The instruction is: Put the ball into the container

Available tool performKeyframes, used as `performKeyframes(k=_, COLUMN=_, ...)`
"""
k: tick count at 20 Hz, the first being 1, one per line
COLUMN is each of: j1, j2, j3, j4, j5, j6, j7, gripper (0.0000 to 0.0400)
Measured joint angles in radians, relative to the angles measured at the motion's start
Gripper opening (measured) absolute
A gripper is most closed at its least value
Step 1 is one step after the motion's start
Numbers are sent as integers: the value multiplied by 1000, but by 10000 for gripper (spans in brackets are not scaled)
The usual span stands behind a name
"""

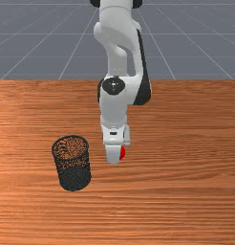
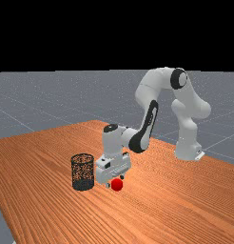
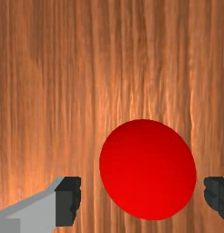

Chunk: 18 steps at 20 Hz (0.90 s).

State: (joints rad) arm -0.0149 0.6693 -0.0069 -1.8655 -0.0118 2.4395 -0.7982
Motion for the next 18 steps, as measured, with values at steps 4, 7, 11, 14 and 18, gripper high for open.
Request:
performKeyframes(k=4, j1=-8, j2=3, j3=19, j4=-3, j5=21, j6=10, j7=-9, gripper=400)
performKeyframes(k=7, j1=24, j2=3, j3=6, j4=-3, j5=10, j6=11, j7=45, gripper=400)
performKeyframes(k=11, j1=48, j2=13, j3=-10, j4=2, j5=-17, j6=18, j7=63, gripper=400)
performKeyframes(k=14, j1=32, j2=14, j3=-5, j4=0, j5=-10, j6=19, j7=40, gripper=400)
performKeyframes(k=18, j1=2, j2=15, j3=8, j4=0, j5=7, j6=19, j7=1, gripper=400)
